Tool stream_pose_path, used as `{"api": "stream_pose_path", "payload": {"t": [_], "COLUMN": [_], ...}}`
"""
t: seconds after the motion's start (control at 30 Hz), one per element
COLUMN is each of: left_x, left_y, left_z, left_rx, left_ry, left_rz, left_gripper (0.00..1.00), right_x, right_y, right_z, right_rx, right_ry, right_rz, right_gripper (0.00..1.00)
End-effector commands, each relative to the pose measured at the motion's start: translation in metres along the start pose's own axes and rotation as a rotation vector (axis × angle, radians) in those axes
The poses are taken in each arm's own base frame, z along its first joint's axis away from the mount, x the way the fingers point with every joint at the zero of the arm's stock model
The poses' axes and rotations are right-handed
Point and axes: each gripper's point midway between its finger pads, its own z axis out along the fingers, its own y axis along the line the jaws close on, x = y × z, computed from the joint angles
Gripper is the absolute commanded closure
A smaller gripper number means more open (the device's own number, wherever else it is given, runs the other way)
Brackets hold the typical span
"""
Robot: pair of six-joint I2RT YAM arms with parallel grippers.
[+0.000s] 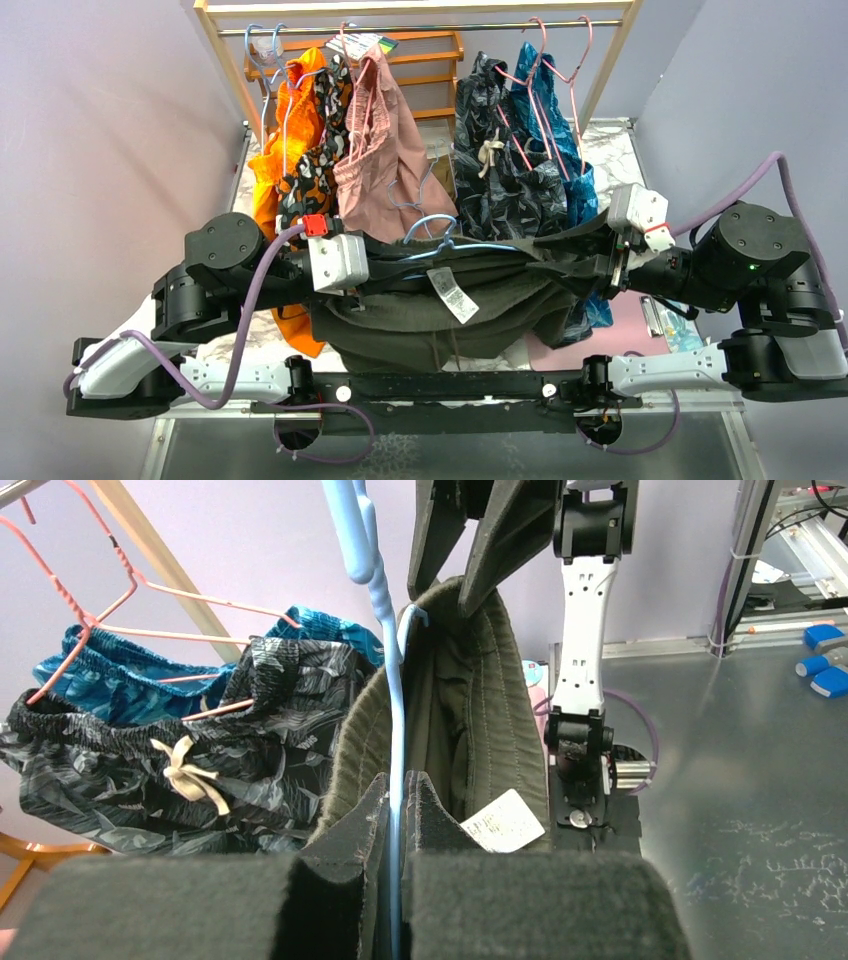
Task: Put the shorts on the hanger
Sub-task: Place the hanger at the clothesline.
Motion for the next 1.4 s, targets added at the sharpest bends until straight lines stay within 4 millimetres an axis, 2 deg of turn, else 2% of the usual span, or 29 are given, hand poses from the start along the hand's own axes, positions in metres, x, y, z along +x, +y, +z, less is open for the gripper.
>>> {"api": "stream_pose_path", "payload": {"t": [0.0,0.1,0.17,0.23,0.37,0.7,0.83,0.97,1.0,1.07,1.2,1.3,1.37], "left_x": [-0.046,-0.045,-0.043,-0.041,-0.039,-0.044,-0.047,-0.054,-0.055,-0.055,-0.049,-0.041,-0.036], "left_y": [0.014,0.013,0.012,0.011,0.012,0.013,0.014,0.015,0.015,0.014,0.006,0.0,-0.003], "left_z": [-0.022,-0.022,-0.022,-0.022,-0.026,-0.031,-0.032,-0.034,-0.034,-0.033,-0.022,-0.008,0.001], "left_rx": [-0.065,-0.056,-0.052,-0.05,-0.06,-0.068,-0.069,-0.068,-0.069,-0.061,-0.017,0.02,0.042], "left_ry": [-0.155,-0.151,-0.145,-0.138,-0.137,-0.146,-0.152,-0.167,-0.169,-0.171,-0.152,-0.124,-0.108], "left_rz": [0.018,0.015,0.012,0.011,0.007,0.005,0.009,0.009,0.007,0.006,0.002,0.003,0.002], "left_gripper": [1.0,1.0,1.0,1.0,1.0,1.0,1.0,1.0,1.0,1.0,1.0,1.0,1.0], "right_x": [0.008,-0.017,-0.03,-0.034,-0.027,0.007,0.019,0.026,0.022,0.002,-0.053,-0.069,-0.067], "right_y": [-0.002,-0.001,-0.007,-0.017,-0.036,-0.039,-0.032,-0.046,-0.048,-0.043,-0.012,0.007,0.02], "right_z": [-0.006,-0.017,-0.026,-0.032,-0.039,-0.044,-0.04,-0.043,-0.046,-0.051,-0.059,-0.044,-0.026], "right_rx": [0.008,-0.015,0.004,0.053,0.158,0.199,0.172,0.264,0.271,0.22,0.001,-0.109,-0.168], "right_ry": [0.034,-0.059,-0.113,-0.136,-0.119,-0.024,0.021,0.057,0.039,-0.039,-0.241,-0.261,-0.217], "right_rz": [0.0,0.026,0.035,0.036,0.041,0.058,0.057,0.058,0.064,0.086,0.104,0.073,0.043], "right_gripper": [0.58,0.48,0.46,0.45,0.45,0.47,0.55,0.64,0.63,0.55,0.43,0.41,0.4]}}
